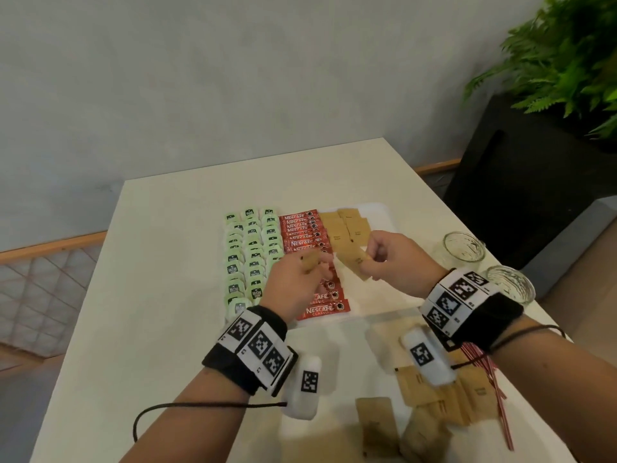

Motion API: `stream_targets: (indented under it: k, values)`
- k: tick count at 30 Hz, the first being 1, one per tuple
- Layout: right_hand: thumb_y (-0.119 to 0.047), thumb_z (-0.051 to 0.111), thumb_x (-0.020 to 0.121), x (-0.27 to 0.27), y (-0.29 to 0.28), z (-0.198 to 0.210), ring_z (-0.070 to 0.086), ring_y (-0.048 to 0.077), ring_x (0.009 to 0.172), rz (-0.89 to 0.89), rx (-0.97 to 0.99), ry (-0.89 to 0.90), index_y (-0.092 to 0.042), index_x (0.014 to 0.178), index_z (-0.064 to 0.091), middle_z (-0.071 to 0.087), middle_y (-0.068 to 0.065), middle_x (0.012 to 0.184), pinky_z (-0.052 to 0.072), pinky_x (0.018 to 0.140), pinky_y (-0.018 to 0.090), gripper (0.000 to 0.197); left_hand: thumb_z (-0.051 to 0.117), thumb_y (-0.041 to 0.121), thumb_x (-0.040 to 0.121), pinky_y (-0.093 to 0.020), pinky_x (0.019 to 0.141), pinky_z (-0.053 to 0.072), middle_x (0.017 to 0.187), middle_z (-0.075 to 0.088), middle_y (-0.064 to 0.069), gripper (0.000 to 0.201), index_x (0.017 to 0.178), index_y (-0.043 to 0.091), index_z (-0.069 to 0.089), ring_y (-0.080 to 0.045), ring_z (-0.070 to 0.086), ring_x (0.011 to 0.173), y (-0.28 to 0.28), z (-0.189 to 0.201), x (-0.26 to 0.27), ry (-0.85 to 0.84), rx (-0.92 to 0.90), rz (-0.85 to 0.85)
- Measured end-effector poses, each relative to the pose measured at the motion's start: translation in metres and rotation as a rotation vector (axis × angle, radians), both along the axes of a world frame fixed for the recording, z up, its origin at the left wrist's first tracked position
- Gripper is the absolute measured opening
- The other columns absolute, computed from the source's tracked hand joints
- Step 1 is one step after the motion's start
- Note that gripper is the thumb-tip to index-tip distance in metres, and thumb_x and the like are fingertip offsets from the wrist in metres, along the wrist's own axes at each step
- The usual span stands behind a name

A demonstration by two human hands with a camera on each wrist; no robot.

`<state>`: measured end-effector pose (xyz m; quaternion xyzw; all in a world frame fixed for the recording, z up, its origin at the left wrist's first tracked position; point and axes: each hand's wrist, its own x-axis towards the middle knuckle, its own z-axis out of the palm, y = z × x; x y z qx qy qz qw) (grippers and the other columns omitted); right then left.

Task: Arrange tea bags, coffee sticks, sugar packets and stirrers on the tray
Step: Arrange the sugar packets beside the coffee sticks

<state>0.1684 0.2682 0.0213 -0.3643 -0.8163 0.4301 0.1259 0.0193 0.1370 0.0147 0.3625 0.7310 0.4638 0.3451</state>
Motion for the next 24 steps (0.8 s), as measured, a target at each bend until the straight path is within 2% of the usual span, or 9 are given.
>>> stream_targets:
  k: [2,4,6,9,12,15,17,19,24]
  values:
    - [-0.02,0.071,0.077,0.005,-0.002,0.007,0.05,0.016,0.058,0.053,0.104,-0.112,-0.014,0.073,0.05,0.059,0.003,0.063,0.041,0.057,0.029,0.022,0.06,0.021,0.094,-0.022,0.06,0.047,0.073,0.068,0.011,0.016,0.103,0.026,0.072,-0.007,0.064,0.064,-0.002,0.007,-0.001,0.186,0.039,0.006]
    - [-0.02,0.072,0.078,0.007,-0.004,0.013,0.052,0.015,0.059,0.113,0.159,-0.167,-0.017,0.074,0.051,0.061,-0.002,0.065,0.041,0.056,0.026,0.021,0.063,0.027,0.093,-0.024,0.071,0.049,0.087,0.071,0.012,0.015,0.106,0.027,0.072,-0.008,0.067,0.077,-0.001,0.012,0.0,0.26,0.075,-0.038]
    - [-0.017,0.072,0.077,0.008,-0.004,0.018,0.064,0.019,0.069,0.177,0.152,-0.161,-0.018,0.077,0.057,0.069,-0.001,0.072,0.053,0.066,0.032,0.015,0.067,0.032,0.091,-0.025,0.078,0.051,0.095,0.072,0.012,0.018,0.106,0.025,0.073,-0.007,0.067,0.083,0.001,0.015,0.004,0.28,0.079,-0.087]
    - [-0.015,0.069,0.077,0.011,0.001,0.023,0.069,0.021,0.077,0.234,0.116,-0.122,-0.014,0.082,0.066,0.073,0.003,0.077,0.056,0.078,0.044,0.006,0.071,0.03,0.088,-0.023,0.071,0.052,0.091,0.073,0.009,0.016,0.101,0.023,0.075,-0.008,0.067,0.075,0.003,0.015,0.012,0.3,0.037,-0.14]
    - [-0.017,0.068,0.077,0.012,0.005,0.024,0.064,0.026,0.075,0.22,0.141,-0.106,-0.014,0.08,0.069,0.068,0.01,0.077,0.054,0.076,0.046,0.004,0.071,0.023,0.088,-0.017,0.058,0.05,0.084,0.073,0.002,0.01,0.093,0.015,0.076,-0.006,0.064,0.056,0.003,0.015,0.015,0.202,0.06,-0.144]
    - [-0.015,0.072,0.082,0.013,0.007,0.021,0.066,0.021,0.071,0.08,-0.047,0.044,-0.012,0.087,0.073,0.07,0.013,0.081,0.058,0.073,0.037,0.006,0.068,0.024,0.09,-0.012,0.049,0.043,0.066,0.069,0.002,0.013,0.09,0.014,0.075,-0.001,0.057,0.045,0.002,0.013,0.014,0.127,0.046,-0.103]
    - [-0.016,0.073,0.085,0.012,0.01,0.015,0.067,0.011,0.069,0.008,-0.138,0.065,-0.003,0.091,0.073,0.073,0.012,0.084,0.058,0.07,0.027,0.015,0.068,0.022,0.09,-0.014,0.046,0.043,0.066,0.068,0.0,0.012,0.095,0.014,0.075,-0.004,0.057,0.048,0.003,0.011,0.013,0.017,0.053,-0.051]
    - [-0.019,0.072,0.086,0.01,0.013,0.006,0.067,0.006,0.065,-0.016,-0.157,0.037,0.0,0.092,0.072,0.074,0.01,0.083,0.056,0.067,0.024,0.02,0.066,0.017,0.092,-0.021,0.046,0.048,0.075,0.071,-0.003,0.013,0.102,0.014,0.073,-0.011,0.062,0.055,0.003,0.01,0.011,-0.112,0.063,0.001]
    - [-0.021,0.069,0.088,0.002,0.038,-0.029,0.07,0.017,0.075,-0.145,-0.078,-0.139,-0.004,0.089,0.072,0.075,0.008,0.083,0.058,0.072,0.031,0.017,0.057,0.02,0.098,-0.036,0.056,0.059,0.086,0.073,-0.015,0.011,0.106,0.014,0.062,-0.026,0.069,0.063,0.003,0.007,-0.002,-0.339,0.075,0.182]
